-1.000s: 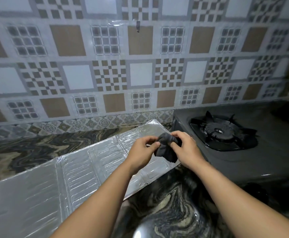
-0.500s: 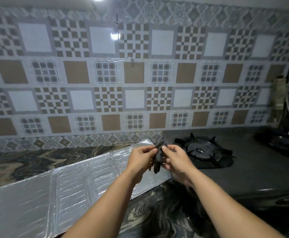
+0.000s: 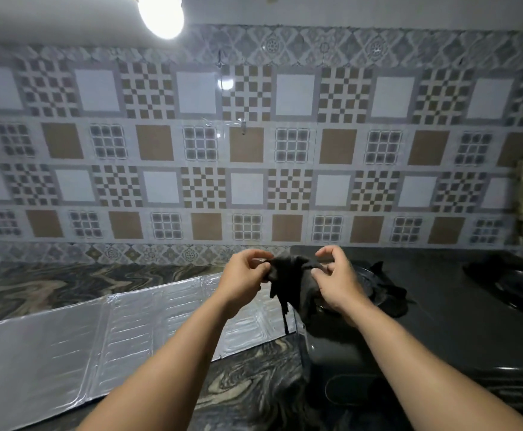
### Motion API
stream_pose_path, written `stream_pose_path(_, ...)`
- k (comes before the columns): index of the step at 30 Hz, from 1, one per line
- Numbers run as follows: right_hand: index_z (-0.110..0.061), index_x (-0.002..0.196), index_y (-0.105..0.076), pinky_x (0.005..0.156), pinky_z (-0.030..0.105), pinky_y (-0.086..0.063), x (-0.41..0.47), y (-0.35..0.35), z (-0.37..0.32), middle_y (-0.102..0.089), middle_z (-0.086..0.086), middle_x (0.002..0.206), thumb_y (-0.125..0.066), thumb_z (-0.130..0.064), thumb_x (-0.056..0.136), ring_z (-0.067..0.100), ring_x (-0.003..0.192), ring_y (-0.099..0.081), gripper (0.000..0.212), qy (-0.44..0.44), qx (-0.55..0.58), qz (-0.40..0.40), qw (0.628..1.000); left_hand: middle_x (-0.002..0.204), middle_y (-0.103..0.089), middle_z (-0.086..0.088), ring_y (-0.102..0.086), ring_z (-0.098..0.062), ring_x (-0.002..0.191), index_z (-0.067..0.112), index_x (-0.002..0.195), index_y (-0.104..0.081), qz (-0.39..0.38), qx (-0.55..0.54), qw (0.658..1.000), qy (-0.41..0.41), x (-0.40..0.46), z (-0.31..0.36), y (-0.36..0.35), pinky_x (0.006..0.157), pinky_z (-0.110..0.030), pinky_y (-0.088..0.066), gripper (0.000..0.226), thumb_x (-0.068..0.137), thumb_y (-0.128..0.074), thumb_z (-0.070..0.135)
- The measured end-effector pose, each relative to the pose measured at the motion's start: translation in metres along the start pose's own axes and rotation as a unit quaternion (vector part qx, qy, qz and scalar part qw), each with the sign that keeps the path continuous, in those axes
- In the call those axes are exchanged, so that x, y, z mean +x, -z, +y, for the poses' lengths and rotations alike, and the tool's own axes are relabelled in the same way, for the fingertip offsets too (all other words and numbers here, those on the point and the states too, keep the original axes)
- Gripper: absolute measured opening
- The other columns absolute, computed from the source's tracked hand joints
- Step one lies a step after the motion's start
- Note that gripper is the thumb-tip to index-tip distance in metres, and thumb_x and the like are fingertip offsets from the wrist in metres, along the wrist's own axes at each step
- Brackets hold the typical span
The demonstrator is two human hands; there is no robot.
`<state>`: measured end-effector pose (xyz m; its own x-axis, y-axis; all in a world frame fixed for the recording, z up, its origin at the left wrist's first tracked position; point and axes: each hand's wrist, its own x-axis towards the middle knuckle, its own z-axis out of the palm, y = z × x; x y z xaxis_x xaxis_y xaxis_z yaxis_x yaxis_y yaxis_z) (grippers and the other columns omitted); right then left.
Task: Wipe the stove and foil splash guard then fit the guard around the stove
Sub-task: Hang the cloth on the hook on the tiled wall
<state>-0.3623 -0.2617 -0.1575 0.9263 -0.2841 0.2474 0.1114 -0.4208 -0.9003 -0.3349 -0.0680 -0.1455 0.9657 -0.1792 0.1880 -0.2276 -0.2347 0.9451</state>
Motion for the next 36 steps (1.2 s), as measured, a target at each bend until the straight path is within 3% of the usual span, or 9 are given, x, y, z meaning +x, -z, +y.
stream_pose_path(6,-0.037,0.082,-0.057,0.07,0.024,-0.044,0.039,0.01,-0.005,-0.066,-0.006,0.091,-0.046,0.01,0.083,0.016,0.085,-0.059,0.048,0.148,-0.137,-0.033,0.979,0.087,-0.063,0.0,-0.059,-0.003,0.078,0.015,0.089,-0.068,-0.036,0.276,0.951,-0.137,0.028,-0.005,0.03,0.072,-0.021,-0.048,0.036,0.089,-0.045,-0.012)
stream_pose_path(10,-0.032,0.105,-0.071,0.09,0.028,-0.045,0.074,-0.005,-0.014,-0.058,-0.015,0.1,-0.046,0.012,0.081,0.013,0.101,-0.055,0.056,0.194,-0.224,-0.091,0.951,0.102,-0.058,0.002,-0.059,-0.016,0.093,0.034,0.113,-0.074,-0.064,0.407,0.884,-0.222,0.069,-0.014,0.058,0.083,-0.029,-0.052,0.038,0.097,-0.054,0.005)
stream_pose_path(13,-0.043,0.125,-0.061,0.085,0.035,-0.047,0.104,-0.021,-0.023,-0.049,-0.016,0.106,-0.054,-0.004,0.09,0.013,0.101,-0.052,0.053,0.208,-0.282,-0.124,0.928,0.099,-0.051,0.004,-0.054,-0.017,0.093,0.039,0.126,-0.065,-0.064,0.471,0.838,-0.267,0.105,-0.018,0.078,0.078,-0.025,-0.046,0.039,0.098,-0.058,0.014)
stream_pose_path(16,-0.053,0.135,-0.047,0.079,0.036,-0.049,0.138,-0.039,-0.036,-0.042,-0.011,0.114,-0.059,-0.018,0.094,0.016,0.102,-0.051,0.055,0.25,-0.378,-0.114,0.884,0.106,-0.051,-0.001,-0.055,-0.022,0.096,0.039,0.129,-0.061,-0.074,0.477,0.835,-0.266,0.146,-0.017,0.099,0.078,-0.031,-0.048,0.037,0.101,-0.054,0.016)
stream_pose_path(20,-0.056,0.142,-0.033,0.07,0.034,-0.037,0.182,-0.063,-0.059,-0.038,-0.005,0.119,-0.052,-0.013,0.097,0.024,0.108,-0.049,0.065,0.263,-0.468,-0.067,0.841,0.103,-0.043,-0.002,-0.043,-0.018,0.089,0.043,0.144,-0.044,-0.06,0.583,0.728,-0.356,0.201,-0.008,0.127,0.07,-0.035,-0.047,0.055,0.101,-0.048,0.009)
stream_pose_path(26,-0.053,0.143,-0.03,0.07,0.036,-0.038,0.271,-0.088,-0.107,-0.041,0.0,0.118,-0.051,-0.013,0.095,0.029,0.104,-0.05,0.066,0.275,-0.512,-0.008,0.814,0.107,-0.04,-0.008,-0.044,-0.025,0.089,0.039,0.151,-0.031,0.006,0.652,0.673,-0.348,0.288,0.04,0.158,0.075,-0.043,-0.049,0.057,0.102,-0.036,0.011)
stream_pose_path(28,-0.043,0.138,-0.04,0.066,0.037,-0.039,0.303,-0.091,-0.13,-0.048,0.002,0.114,-0.045,-0.041,0.097,0.029,0.096,-0.052,0.042,0.257,-0.483,0.028,0.837,0.111,-0.041,-0.01,-0.047,-0.026,0.093,0.039,0.152,-0.028,0.04,0.659,0.664,-0.351,0.314,0.062,0.165,0.076,-0.04,-0.05,0.057,0.102,-0.038,0.015)
stream_pose_path(30,-0.032,0.123,-0.048,0.058,0.036,-0.034,0.33,-0.093,-0.149,-0.054,0.001,0.101,-0.028,-0.07,0.087,0.026,0.084,-0.052,0.057,0.228,-0.406,0.068,0.882,0.117,-0.043,-0.013,-0.049,-0.031,0.103,0.039,0.153,-0.027,0.071,0.671,0.65,-0.35,0.337,0.081,0.169,0.079,-0.04,-0.05,0.057,0.102,-0.041,0.017)
stream_pose_path(36,-0.024,0.125,-0.043,0.051,0.032,-0.026,0.383,-0.091,-0.172,-0.05,0.003,0.1,-0.033,-0.074,0.088,0.028,0.087,-0.05,0.063,0.219,-0.357,0.128,0.899,0.128,-0.041,-0.016,-0.045,-0.038,0.117,0.039,0.153,-0.028,0.128,0.681,0.649,-0.313,0.387,0.108,0.162,0.087,-0.047,-0.05,0.053,0.104,-0.043,0.026)
